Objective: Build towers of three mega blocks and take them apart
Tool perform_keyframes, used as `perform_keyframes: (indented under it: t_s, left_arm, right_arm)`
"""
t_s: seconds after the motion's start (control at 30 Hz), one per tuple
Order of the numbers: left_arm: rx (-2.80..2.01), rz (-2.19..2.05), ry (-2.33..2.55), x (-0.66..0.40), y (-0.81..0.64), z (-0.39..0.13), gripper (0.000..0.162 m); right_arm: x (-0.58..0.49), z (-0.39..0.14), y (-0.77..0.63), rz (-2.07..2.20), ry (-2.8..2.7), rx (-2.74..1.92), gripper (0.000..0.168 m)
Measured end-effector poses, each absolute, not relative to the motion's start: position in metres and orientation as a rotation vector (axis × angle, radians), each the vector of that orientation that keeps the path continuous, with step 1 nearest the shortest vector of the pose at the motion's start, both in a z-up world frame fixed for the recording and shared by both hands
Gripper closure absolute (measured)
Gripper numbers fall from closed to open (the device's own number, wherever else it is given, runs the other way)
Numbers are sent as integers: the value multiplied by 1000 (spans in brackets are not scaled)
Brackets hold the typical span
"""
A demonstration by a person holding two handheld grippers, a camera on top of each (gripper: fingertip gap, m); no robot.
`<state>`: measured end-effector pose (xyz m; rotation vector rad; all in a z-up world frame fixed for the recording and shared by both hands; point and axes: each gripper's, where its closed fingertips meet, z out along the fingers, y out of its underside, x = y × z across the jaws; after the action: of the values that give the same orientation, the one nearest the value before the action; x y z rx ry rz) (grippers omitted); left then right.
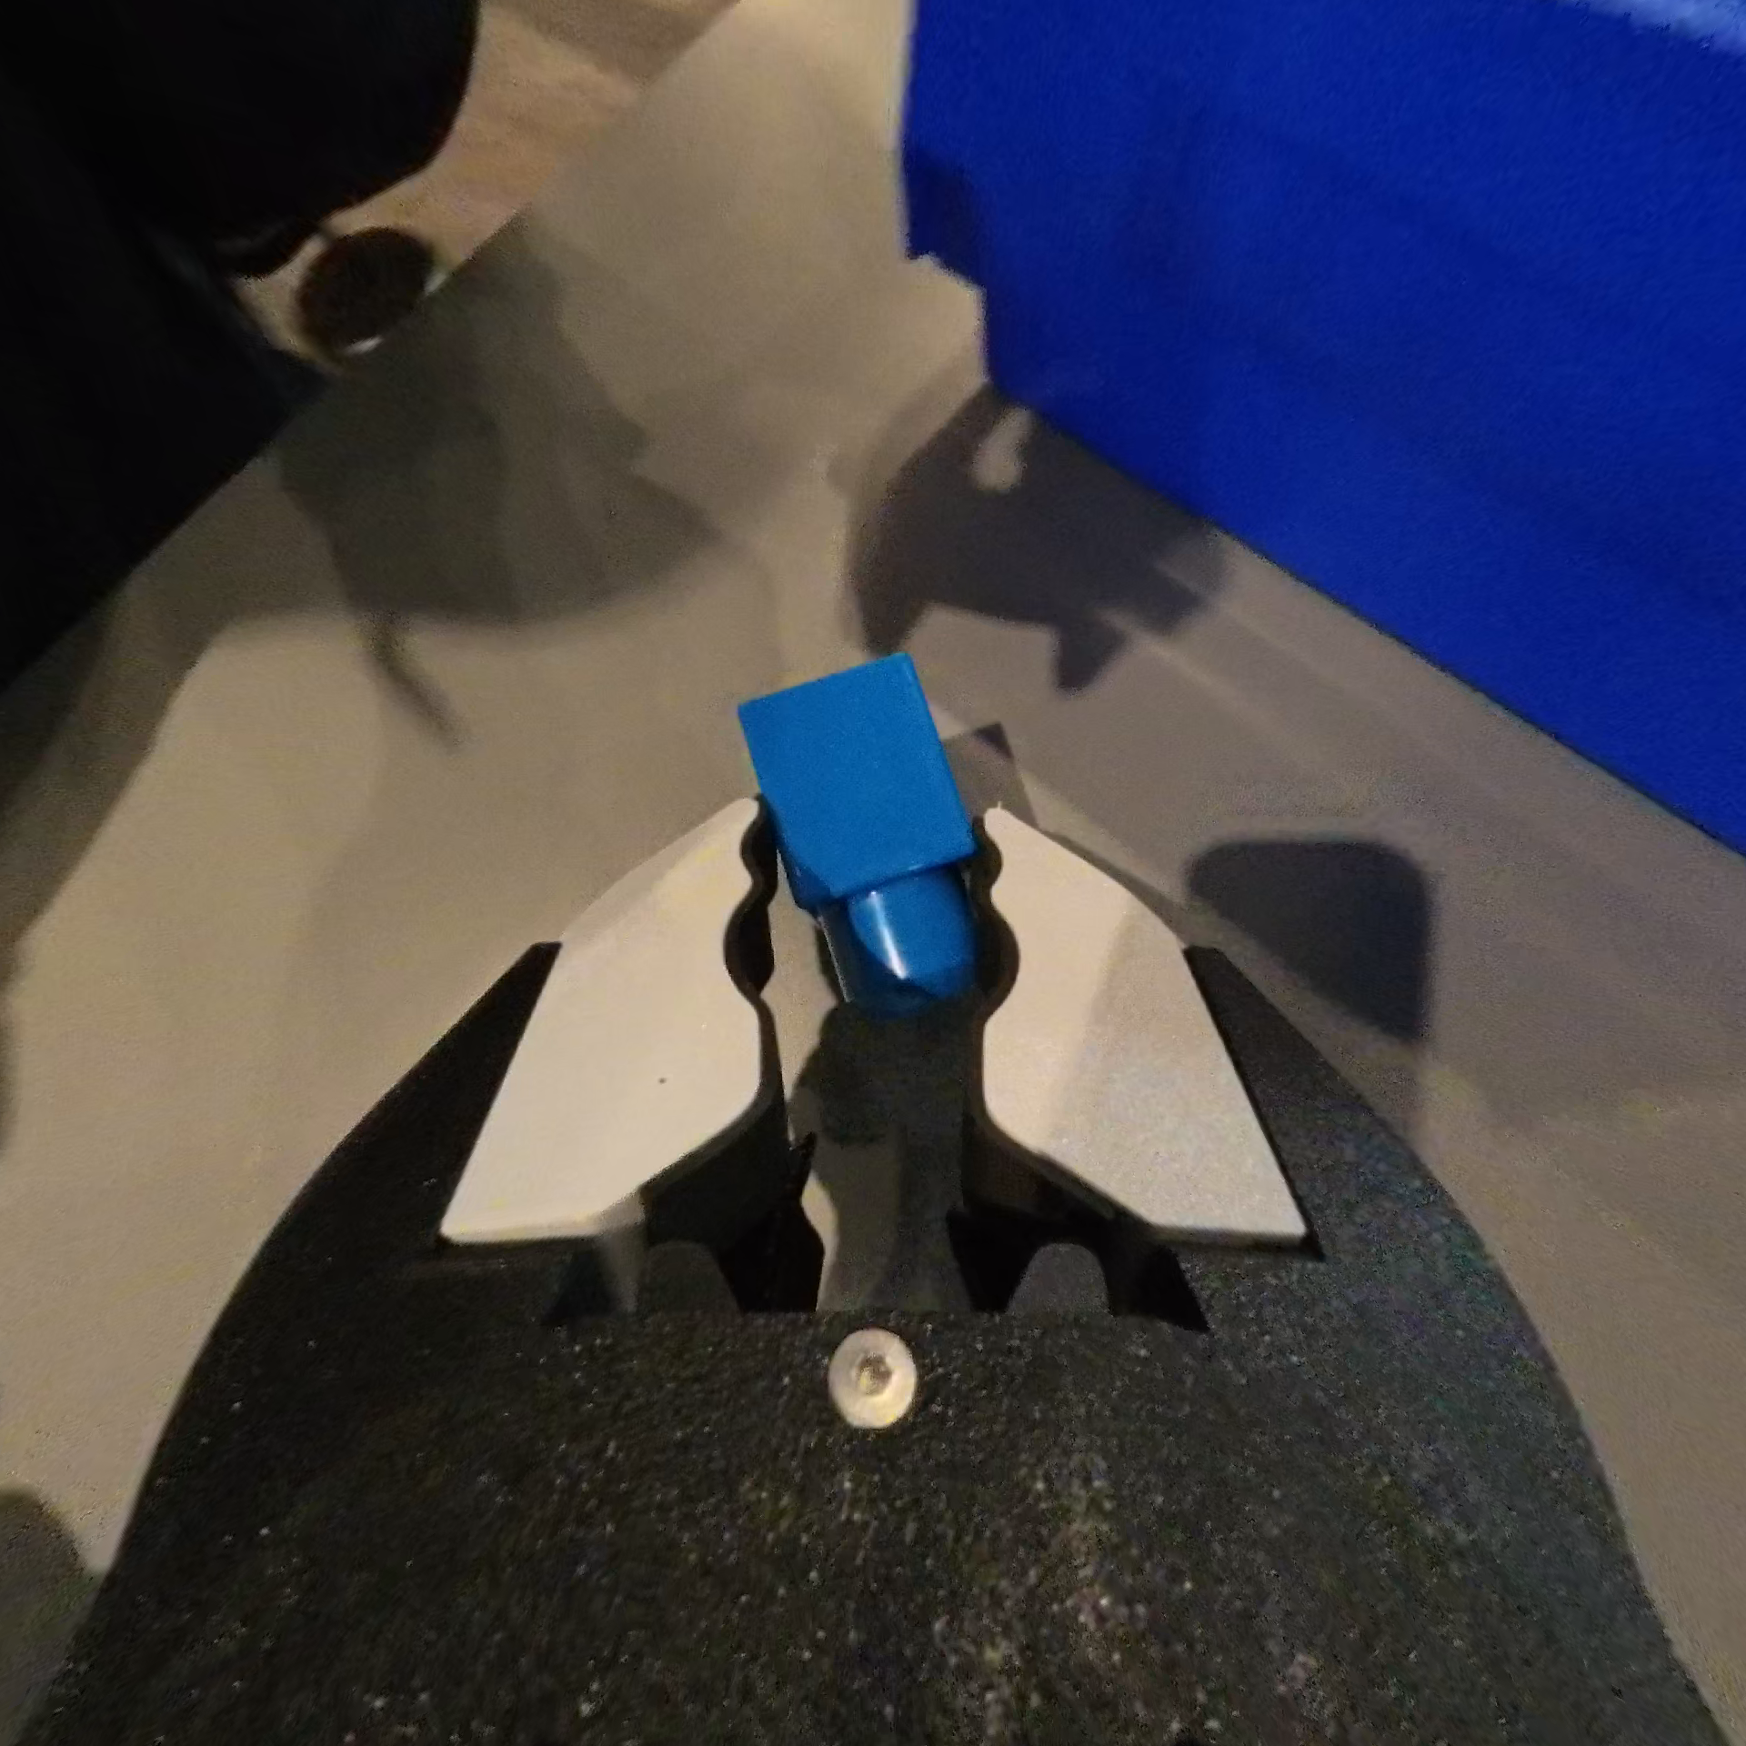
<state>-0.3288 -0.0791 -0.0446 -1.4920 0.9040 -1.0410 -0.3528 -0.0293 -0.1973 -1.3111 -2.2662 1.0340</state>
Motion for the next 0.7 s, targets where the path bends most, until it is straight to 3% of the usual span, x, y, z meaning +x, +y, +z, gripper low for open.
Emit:
perform_keyframes:
  t_s: [0.2, 0.33, 0.7]
  left_arm:
    - [-1674, -692, 937, -323, -42, -78, 121]
    - [-1740, -460, 1092, -297, -23, -109, 121]
    - [-1723, -106, 1475, -241, -15, -153, 121]
  right_arm:
    - [-272, -101, 14, 824, -1724, -1473, 130]
    - [-228, -60, -4, 576, -1676, -1446, 130]
    - [-171, -89, -21, -28, -1920, -1608, 130]
